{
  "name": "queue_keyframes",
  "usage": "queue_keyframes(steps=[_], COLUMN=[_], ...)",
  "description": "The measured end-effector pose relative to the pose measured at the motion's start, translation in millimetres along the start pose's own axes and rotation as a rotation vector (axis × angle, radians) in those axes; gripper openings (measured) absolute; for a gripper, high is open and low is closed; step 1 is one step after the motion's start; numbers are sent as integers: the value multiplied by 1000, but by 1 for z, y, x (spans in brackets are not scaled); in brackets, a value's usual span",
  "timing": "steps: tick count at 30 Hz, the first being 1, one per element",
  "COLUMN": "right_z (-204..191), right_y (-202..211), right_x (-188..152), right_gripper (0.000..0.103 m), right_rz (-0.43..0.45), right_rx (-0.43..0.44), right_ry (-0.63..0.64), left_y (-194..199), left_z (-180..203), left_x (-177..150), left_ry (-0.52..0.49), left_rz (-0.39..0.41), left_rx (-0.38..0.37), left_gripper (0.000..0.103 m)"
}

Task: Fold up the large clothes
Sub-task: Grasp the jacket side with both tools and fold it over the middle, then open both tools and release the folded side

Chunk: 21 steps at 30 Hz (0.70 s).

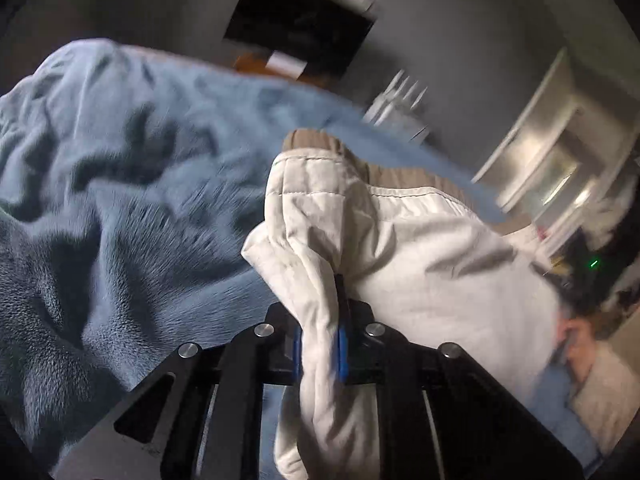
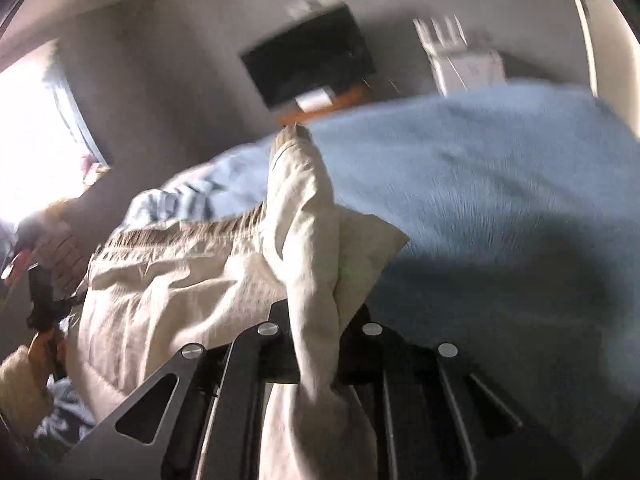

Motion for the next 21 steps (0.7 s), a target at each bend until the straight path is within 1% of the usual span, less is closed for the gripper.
queue_keyframes(steps=[1,2,3,4,5,6,7,8,9,10,11,13,14,15,16,17,18,19,20,21], right_z=[9,14,21,29,34,39,41,36,30,20,4,-23,-39,-60,-77,-96,-114,-130,-140,-149], right_y=[-15,-21,-29,-39,-44,-44,-42,-33,-24,-12,0,18,25,29,28,26,21,13,5,-1], right_x=[0,0,0,-2,-3,-3,-2,-1,0,1,-1,-10,-17,-27,-32,-41,-49,-56,-60,-63], right_gripper=[13,16,23,27,30,38,42,45,56,62,63,66,68,73,76,76,76,76,76,76], right_rz=[-31,-42,-64,-101,-131,-142,-142,-130,-113,-84,-49,-11,-1,-11,-25,-52,-76,-102,-128,-150], right_rx=[-30,-45,-74,-94,-92,-98,-109,-153,-205,-247,-271,-296,-292,-255,-231,-200,-176,-159,-156,-168], right_ry=[-28,-38,-54,-95,-129,-151,-159,-145,-115,-70,-19,75,122,167,192,228,260,286,306,324], left_y=[-8,-11,-14,-16,-16,-15,-9,0,13,26,39,56,60,62,61,59,50,43,29,13], left_z=[-4,-7,-11,-13,-14,-16,-15,-13,-9,-4,9,37,49,69,84,94,110,117,127,128], left_x=[1,2,2,3,3,4,6,4,6,7,4,-7,-14,-26,-35,-43,-53,-58,-61,-58], left_ry=[11,15,17,19,23,31,28,21,12,-5,-44,-118,-142,-168,-190,-204,-221,-227,-223,-218], left_rz=[-22,-31,-42,-57,-64,-65,-43,-15,31,65,95,119,121,109,89,74,40,26,0,-16], left_rx=[10,22,37,49,61,99,133,149,161,166,172,176,170,163,155,153,147,142,132,127], left_gripper=[19,21,25,31,36,49,52,55,60,61,62,71,75,80,81,81,81,82,83,84])
Point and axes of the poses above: each gripper's, at about its wrist camera, not at the fingertips, and y roughly against the way its jaws point, z to its right, x to its top, the point moved 2 cm from there along -y, roughly the way its jaws point, and after that the axes turned 5 degrees about -z, right-handed, at the moved point
